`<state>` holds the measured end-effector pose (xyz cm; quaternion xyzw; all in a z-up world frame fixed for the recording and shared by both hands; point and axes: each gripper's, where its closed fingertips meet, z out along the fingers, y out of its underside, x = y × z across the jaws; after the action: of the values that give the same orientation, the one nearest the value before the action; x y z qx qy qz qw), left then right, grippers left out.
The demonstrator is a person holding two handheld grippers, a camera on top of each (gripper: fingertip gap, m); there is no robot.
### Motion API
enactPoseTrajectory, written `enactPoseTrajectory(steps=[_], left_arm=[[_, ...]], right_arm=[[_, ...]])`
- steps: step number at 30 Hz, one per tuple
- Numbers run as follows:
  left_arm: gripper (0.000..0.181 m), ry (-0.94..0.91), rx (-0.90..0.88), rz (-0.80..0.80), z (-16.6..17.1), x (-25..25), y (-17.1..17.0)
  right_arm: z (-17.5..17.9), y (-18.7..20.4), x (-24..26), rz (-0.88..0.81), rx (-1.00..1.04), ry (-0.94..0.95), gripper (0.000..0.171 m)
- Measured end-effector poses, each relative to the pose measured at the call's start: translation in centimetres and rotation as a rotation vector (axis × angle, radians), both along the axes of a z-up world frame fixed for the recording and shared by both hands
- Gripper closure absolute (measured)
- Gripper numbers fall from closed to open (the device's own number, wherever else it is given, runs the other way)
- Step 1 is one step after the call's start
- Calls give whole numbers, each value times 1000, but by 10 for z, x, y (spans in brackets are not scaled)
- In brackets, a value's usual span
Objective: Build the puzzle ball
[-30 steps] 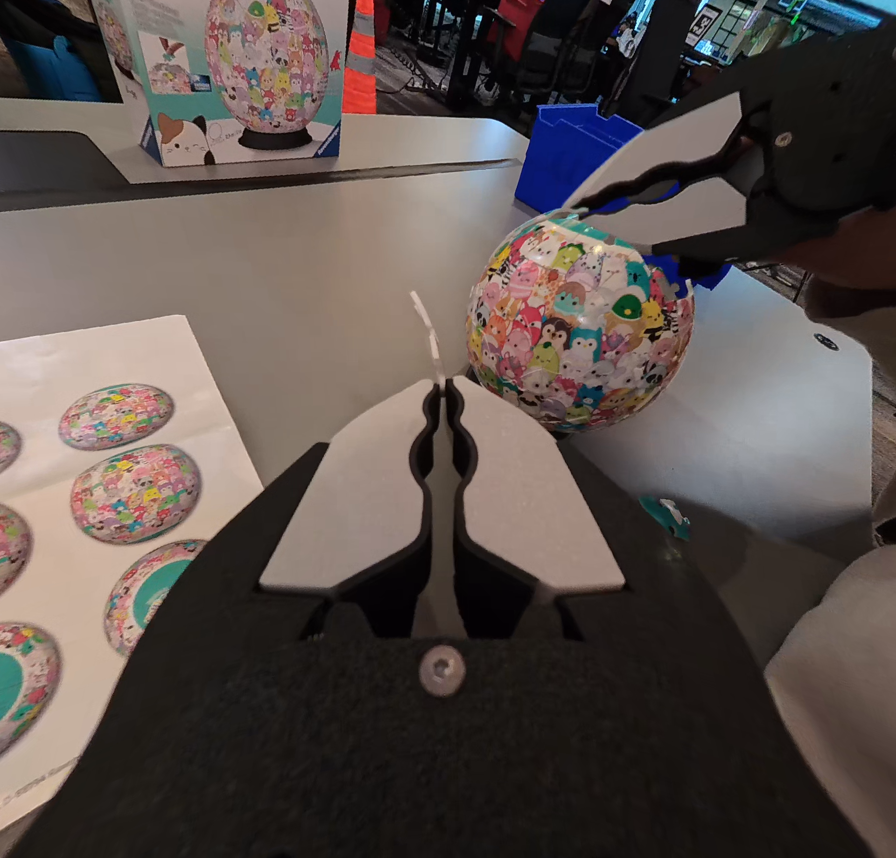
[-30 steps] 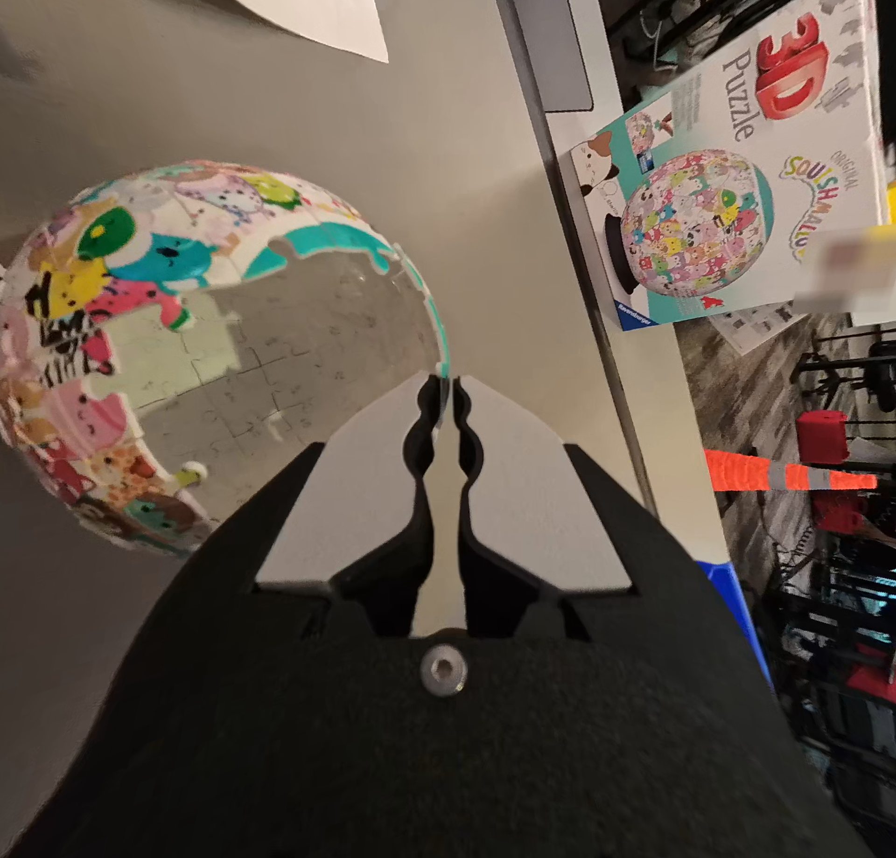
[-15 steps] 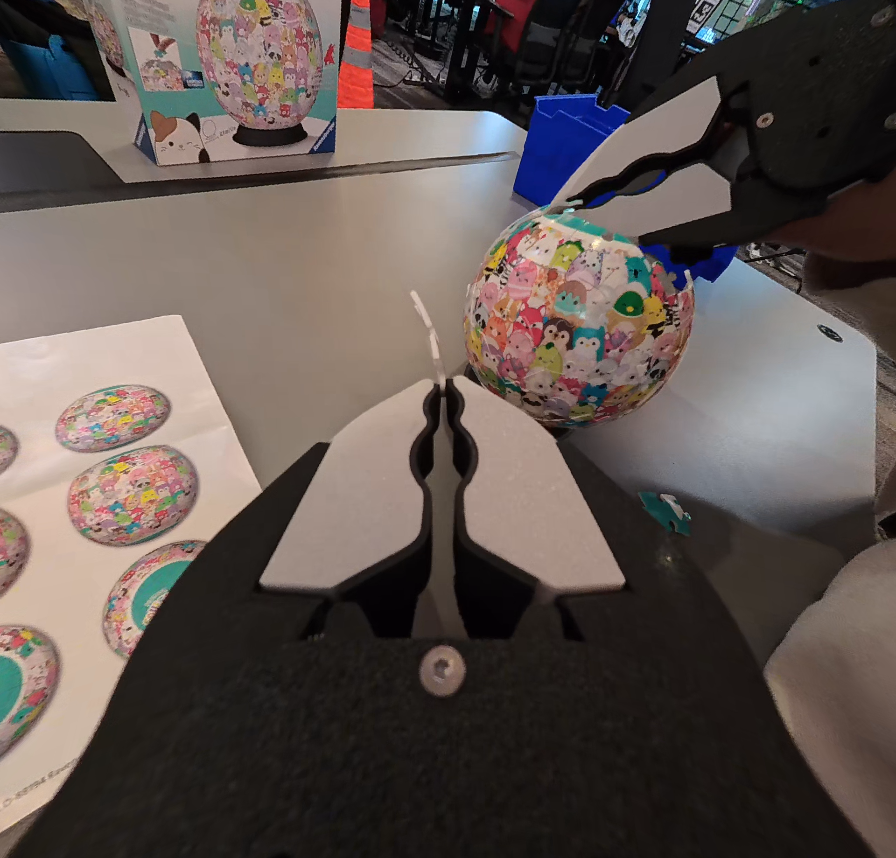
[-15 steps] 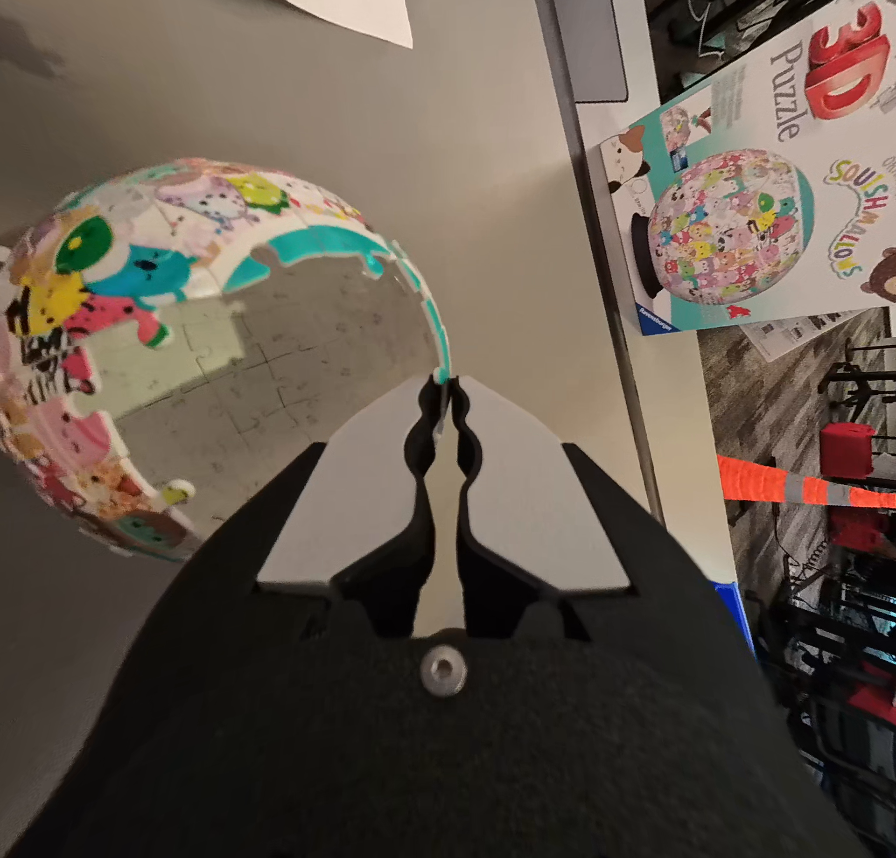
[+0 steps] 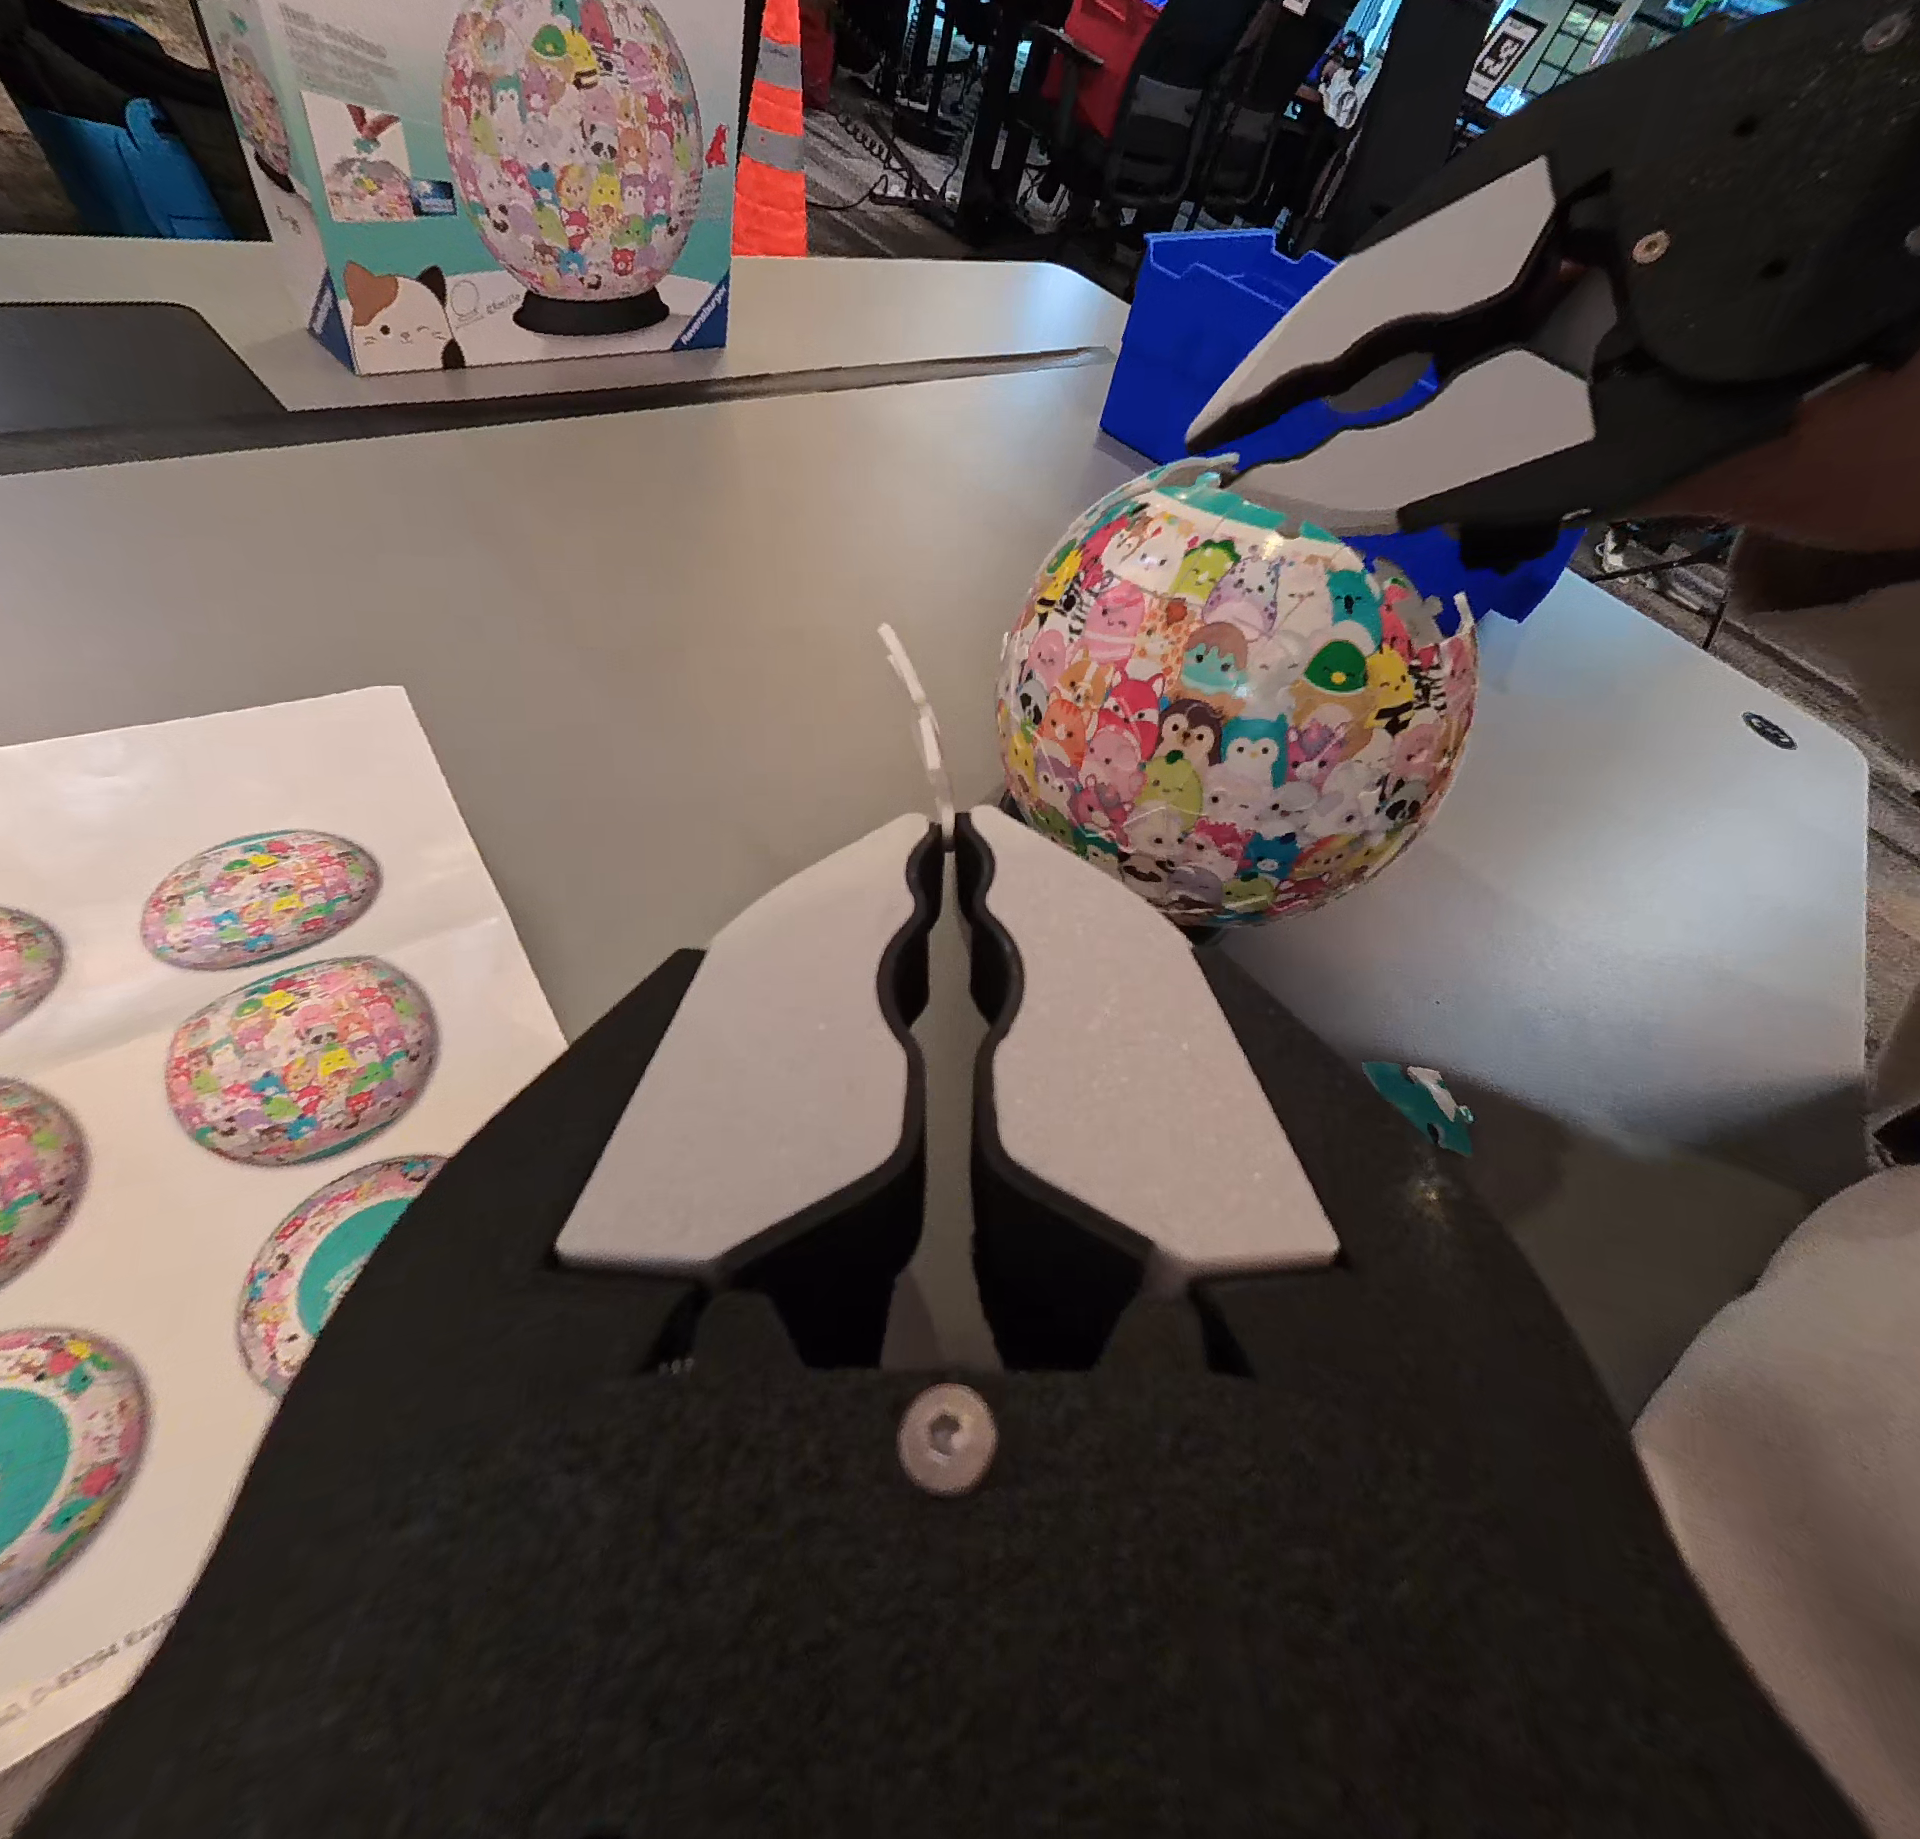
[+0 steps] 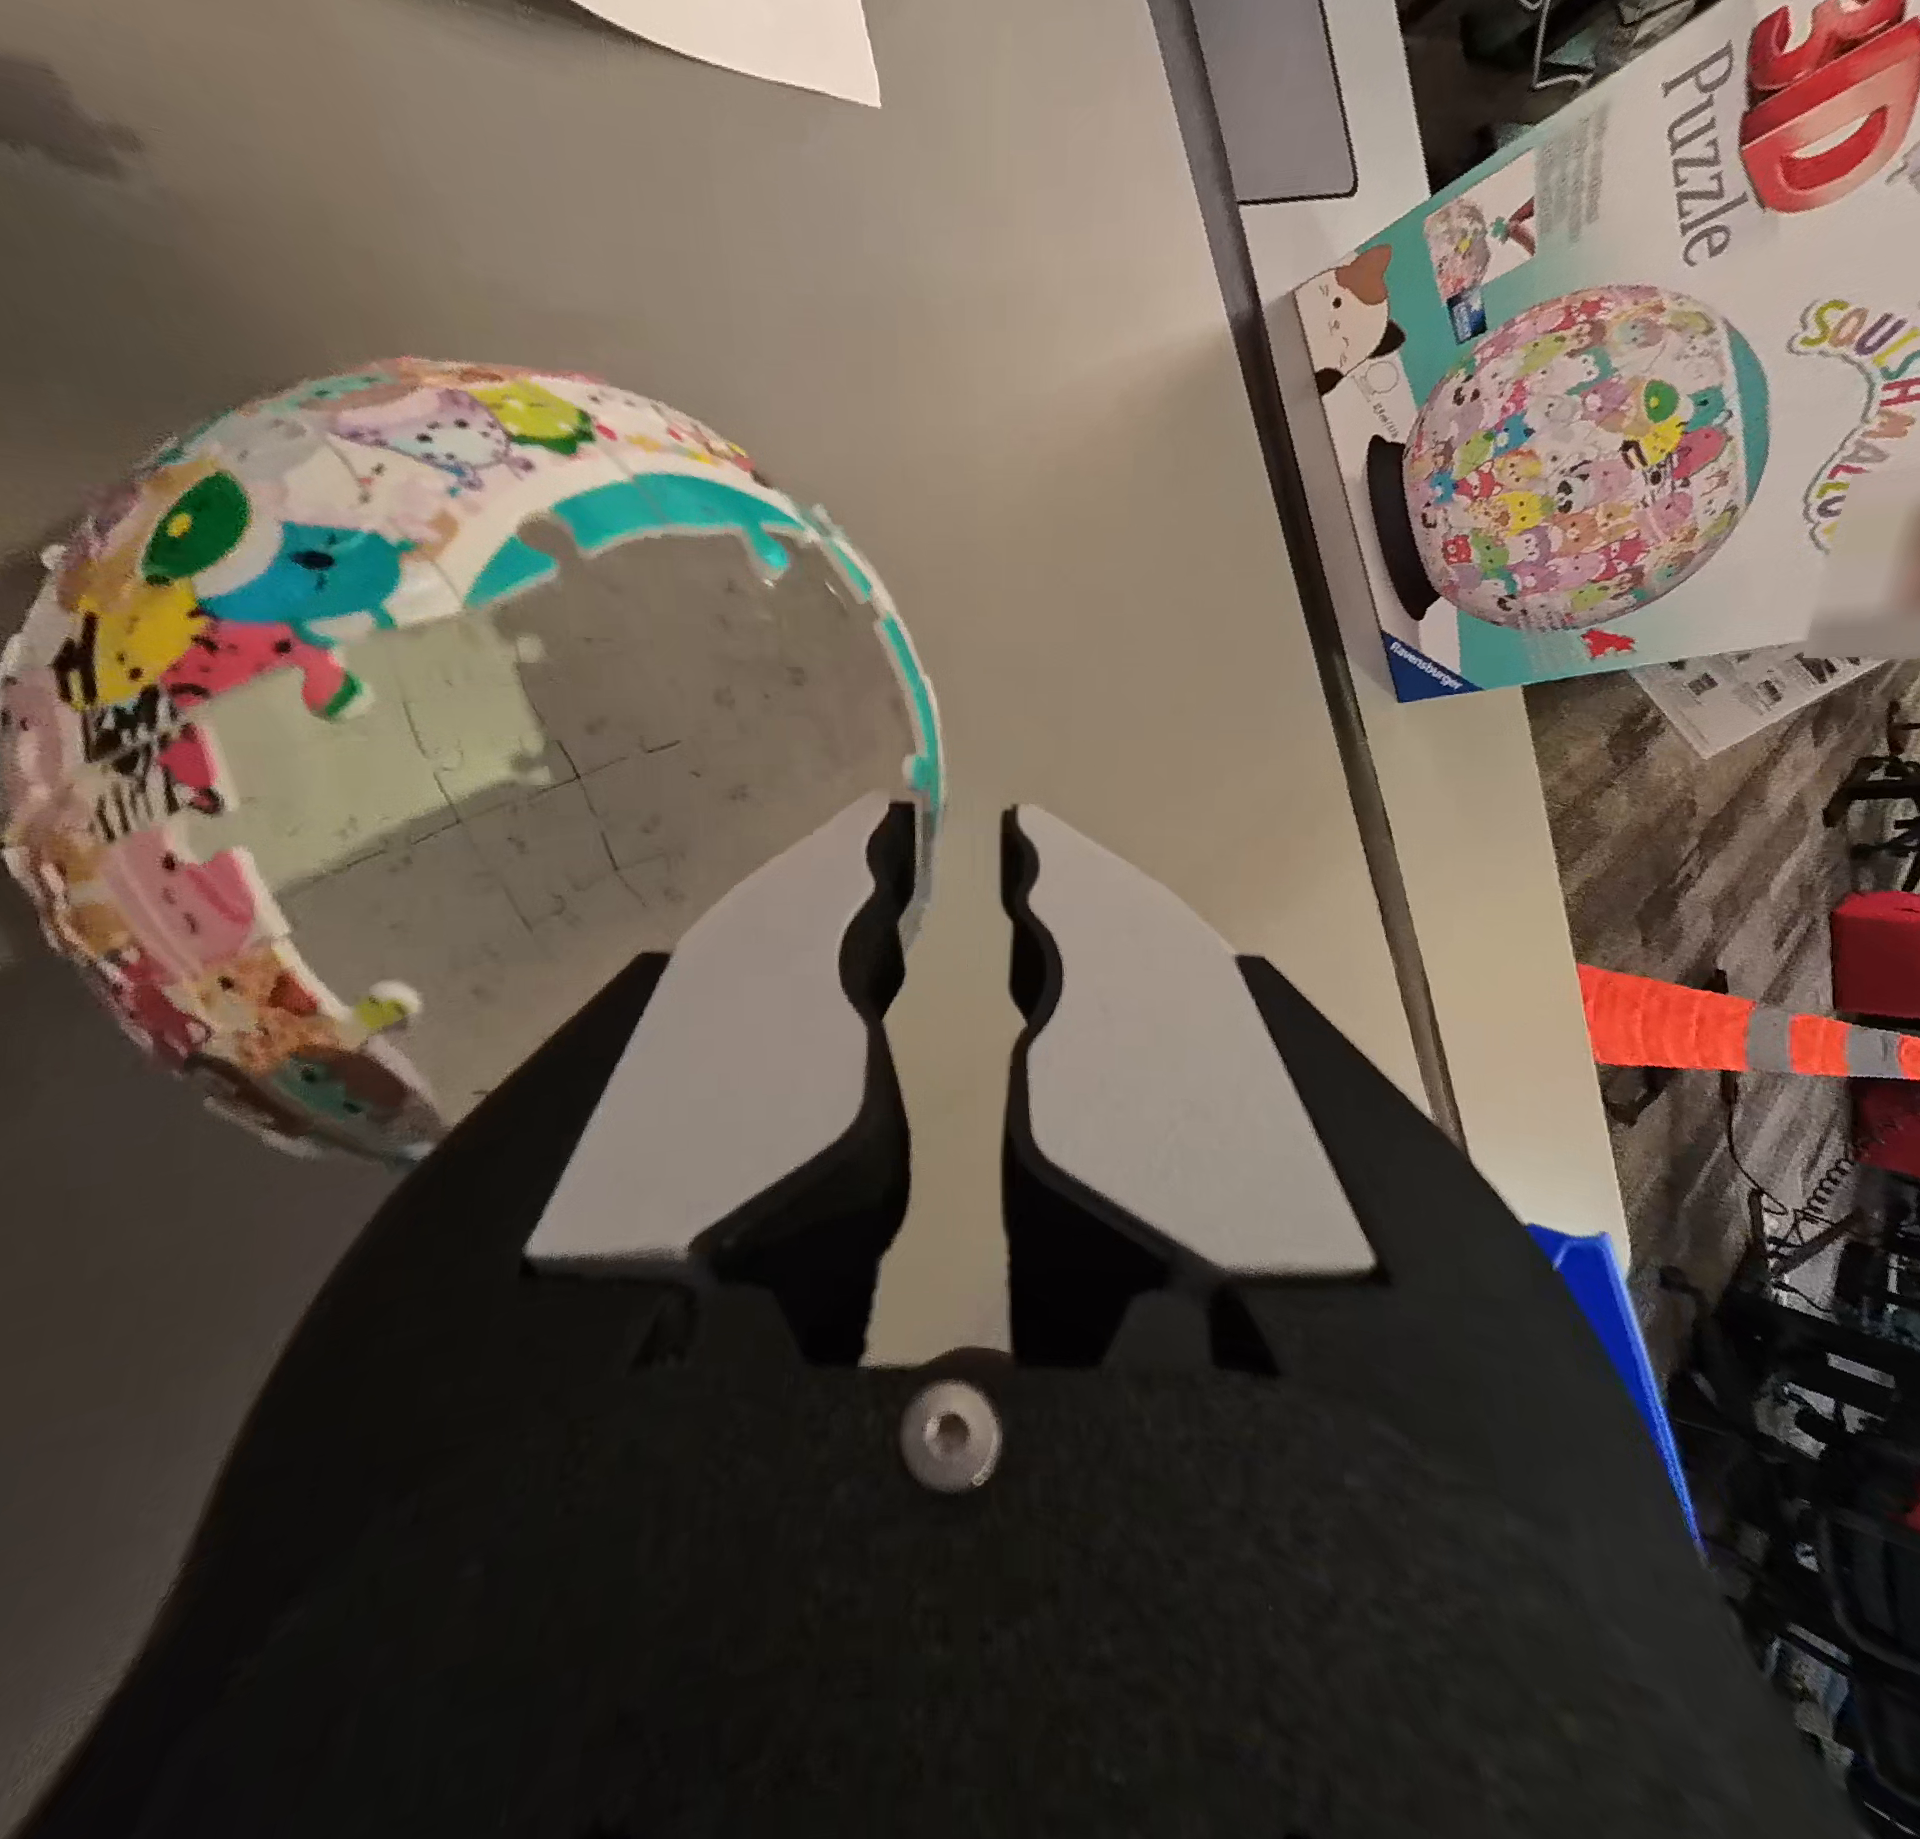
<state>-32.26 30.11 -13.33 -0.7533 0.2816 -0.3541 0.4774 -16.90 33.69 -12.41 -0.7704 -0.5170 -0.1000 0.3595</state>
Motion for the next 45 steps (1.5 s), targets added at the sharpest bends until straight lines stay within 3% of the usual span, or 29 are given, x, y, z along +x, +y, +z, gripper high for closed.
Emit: enactPoseTrajectory(steps=[16, 21, 24, 28, 32, 37, 45], left_arm=[[180, 8, 17, -9, 4, 3, -5], [180, 14, 18, -16, 3, 5, -8], [180, 11, 18, -13, 4, 3, -11], [180, -15, 13, 1, 9, -5, -14], [180, -9, 48, 37, 22, -14, -16], [180, 42, 72, 82, 20, -26, -16], [180, 14, 54, 53, 19, -22, -18]], right_arm=[[-7, 2, -4, 69, -32, -27, 167], [-2, -6, 3, 117, -41, -60, 146], [12, -12, 5, 218, -18, -81, 137], [45, -5, -15, 487, 73, -121, 135], [29, -17, -34, 820, -50, -122, 136], [17, -7, -44, 861, 11, -232, 140], [-4, -2, -51, 882, -134, -326, 140]])
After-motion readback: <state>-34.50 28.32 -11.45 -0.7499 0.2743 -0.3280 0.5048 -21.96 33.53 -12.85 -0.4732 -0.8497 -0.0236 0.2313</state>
